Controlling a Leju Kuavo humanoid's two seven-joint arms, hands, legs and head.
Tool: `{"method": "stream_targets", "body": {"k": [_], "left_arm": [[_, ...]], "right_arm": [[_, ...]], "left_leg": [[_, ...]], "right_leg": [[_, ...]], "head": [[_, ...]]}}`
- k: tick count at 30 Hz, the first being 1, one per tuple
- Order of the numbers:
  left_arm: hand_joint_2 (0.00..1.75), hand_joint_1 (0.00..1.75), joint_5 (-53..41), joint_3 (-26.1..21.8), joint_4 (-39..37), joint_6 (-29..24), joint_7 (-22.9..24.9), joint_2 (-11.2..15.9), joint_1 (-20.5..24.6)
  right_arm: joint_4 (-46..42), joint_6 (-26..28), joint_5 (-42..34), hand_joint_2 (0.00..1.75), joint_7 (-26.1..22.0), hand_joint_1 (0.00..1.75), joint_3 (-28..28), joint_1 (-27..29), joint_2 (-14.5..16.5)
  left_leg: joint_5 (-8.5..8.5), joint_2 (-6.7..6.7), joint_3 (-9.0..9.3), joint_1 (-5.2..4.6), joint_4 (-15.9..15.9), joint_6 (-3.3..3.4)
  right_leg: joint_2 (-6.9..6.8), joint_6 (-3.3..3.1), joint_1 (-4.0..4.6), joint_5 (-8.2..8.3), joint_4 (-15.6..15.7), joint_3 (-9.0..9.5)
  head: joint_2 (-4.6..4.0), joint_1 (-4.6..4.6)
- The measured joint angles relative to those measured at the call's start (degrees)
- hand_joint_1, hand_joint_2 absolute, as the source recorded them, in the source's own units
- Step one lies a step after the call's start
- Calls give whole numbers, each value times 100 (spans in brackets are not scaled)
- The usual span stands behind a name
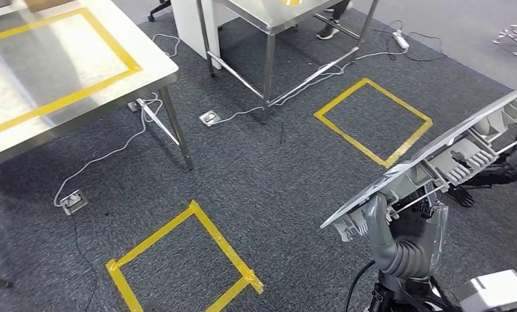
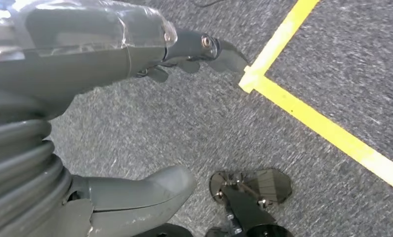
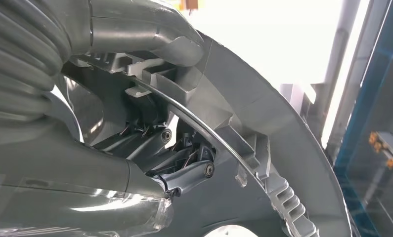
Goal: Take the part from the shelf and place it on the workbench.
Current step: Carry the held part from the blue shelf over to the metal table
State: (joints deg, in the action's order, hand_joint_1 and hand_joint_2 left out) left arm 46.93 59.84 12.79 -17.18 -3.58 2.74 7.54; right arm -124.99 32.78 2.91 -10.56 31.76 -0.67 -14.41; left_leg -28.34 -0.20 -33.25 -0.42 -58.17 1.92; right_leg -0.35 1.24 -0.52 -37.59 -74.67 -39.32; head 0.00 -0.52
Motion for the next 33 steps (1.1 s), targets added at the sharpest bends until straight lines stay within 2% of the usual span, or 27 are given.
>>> {"method": "stream_targets", "body": {"k": [1,2,4,5,6,7,9,10,12,13,14,16,17,18,19,21,22,23,24,25,26,27,28,29,31,32,33], "left_arm": [[175,0,0,4,0,0,4,-2,-4],[175,0,0,7,0,0,8,-2,-7],[175,0,-8,10,0,14,43,-5,-4],[175,0,-21,11,0,33,85,-14,1],[175,0,-40,13,0,62,158,-23,5],[175,0,-61,19,-1,94,245,-39,5],[175,0,-83,48,-2,134,414,-59,-10],[175,0,-72,64,-3,133,458,-64,-22],[175,0,-2,86,-3,87,429,-61,-22],[175,0,39,89,-2,58,384,-57,-16],[175,0,76,91,-2,22,319,-45,-7],[175,0,125,91,-2,-43,196,-9,-9],[175,0,155,92,-3,-87,98,19,-16],[175,0,184,92,-3,-124,-10,45,-22],[175,0,214,91,-4,-160,-143,73,-24],[175,0,261,89,2,-205,-400,106,-16],[175,0,274,87,5,-214,-476,115,-7],[175,0,279,87,10,-216,-502,114,0],[175,0,274,87,13,-212,-464,111,3],[175,0,263,87,13,-205,-396,113,7],[175,0,246,87,13,-192,-310,103,6],[175,0,228,87,12,-177,-226,94,6],[175,0,214,87,11,-164,-173,84,8],[175,0,204,87,10,-153,-136,75,11],[175,0,197,87,9,-139,-100,63,12],[175,0,197,88,9,-134,-85,60,7],[175,0,198,89,8,-132,-75,57,1]], "right_arm": [[9,6,0,175,0,175,13,7,1],[17,8,0,175,0,175,26,14,2],[26,24,8,175,0,175,47,18,2],[27,41,17,175,2,175,53,25,1],[23,65,33,175,4,175,59,43,-2],[18,93,47,175,7,175,63,69,-4],[4,134,50,175,-13,175,65,122,-12],[1,144,33,175,-44,175,64,137,-15],[-6,141,-48,175,-203,175,59,167,-20],[-7,130,-103,175,-303,175,54,177,-21],[-5,108,-177,175,-426,175,48,186,-20],[14,49,-316,175,-627,175,37,187,-6],[31,17,-377,175,-713,175,33,187,9],[47,-8,-410,175,-764,175,31,185,25],[60,-32,-428,175,-795,175,31,181,40],[72,-69,-431,175,-815,175,34,167,60],[72,-81,-422,175,-814,175,36,158,69],[74,-84,-408,175,-814,175,39,150,79],[76,-74,-378,175,-813,175,38,144,89],[77,-57,-341,175,-812,175,34,142,97],[75,-29,-297,175,-805,175,26,141,102],[67,0,-255,175,-799,175,15,143,104],[53,21,-227,175,-792,175,2,151,104],[37,39,-203,175,-783,175,-16,158,104],[19,60,-176,175,-761,175,-56,175,104],[16,73,-159,175,-745,175,-73,181,103],[12,92,-135,175,-723,175,-86,188,103]], "left_leg": [[-2,-75,11,-17,-1,6],[-4,-153,26,-32,-1,10],[-11,-297,59,-48,1,15],[-13,-354,60,-54,0,10],[-11,-416,48,-44,1,-2],[-3,-469,29,-29,3,-19],[21,-582,-5,-3,22,-77],[11,-542,-14,-7,17,-99],[-163,-211,-135,-18,-206,-169],[-317,-28,-266,2,-467,-204],[-494,68,-464,36,-846,-254],[-688,39,-807,113,-1477,-334],[-634,32,-859,146,-1546,-379],[-490,47,-795,168,-1392,-415],[-263,107,-607,186,-1017,-449],[4,391,-246,166,-323,-474],[55,527,-141,140,-119,-438],[22,616,-138,110,-95,-381],[25,627,-158,93,-108,-318],[21,561,-166,86,-111,-248],[21,490,-165,88,-110,-202],[25,410,-158,93,-107,-164],[31,331,-148,96,-102,-128],[34,246,-143,92,-101,-97],[37,78,-139,57,-102,-56],[37,-15,-134,33,-103,-46],[38,-101,-124,9,-103,-41]], "right_leg": [[13,-25,7,52,-75,-57],[29,-57,15,198,37,-27],[171,-153,40,692,855,307],[289,-197,45,850,1219,471],[386,-231,54,948,1513,599],[440,-248,60,951,1633,654],[372,-256,63,954,1730,693],[307,-258,50,974,1782,720],[156,-268,19,1016,1913,799],[84,-272,13,1025,1949,827],[6,-274,10,1020,1962,844],[-138,-258,-4,999,1955,851],[-209,-236,-18,983,1944,856],[-265,-210,-35,963,1927,861],[-322,-172,-59,931,1895,870],[-414,-85,-92,857,1823,887],[-450,-38,-95,824,1787,894],[-480,0,-88,804,1769,903],[-515,30,-82,793,1765,916],[-560,58,-89,782,1763,933],[-544,84,-104,743,1752,946],[-469,101,-119,662,1682,934],[-343,112,-127,515,1482,861],[-189,113,-125,315,1147,723],[-31,85,-92,-34,335,347],[-9,59,-70,-90,69,203],[2,25,-49,-42,-9,137]], "head": [[0,-29],[0,-53],[0,-88],[0,-91],[0,-90],[0,-94],[0,-120],[0,-141],[0,-93],[0,-55],[0,-7],[0,38],[0,61],[0,81],[0,101],[0,147],[0,176],[0,190],[0,193],[0,190],[0,165],[0,142],[0,108],[0,60],[0,-31],[0,-71],[0,-104]]}}
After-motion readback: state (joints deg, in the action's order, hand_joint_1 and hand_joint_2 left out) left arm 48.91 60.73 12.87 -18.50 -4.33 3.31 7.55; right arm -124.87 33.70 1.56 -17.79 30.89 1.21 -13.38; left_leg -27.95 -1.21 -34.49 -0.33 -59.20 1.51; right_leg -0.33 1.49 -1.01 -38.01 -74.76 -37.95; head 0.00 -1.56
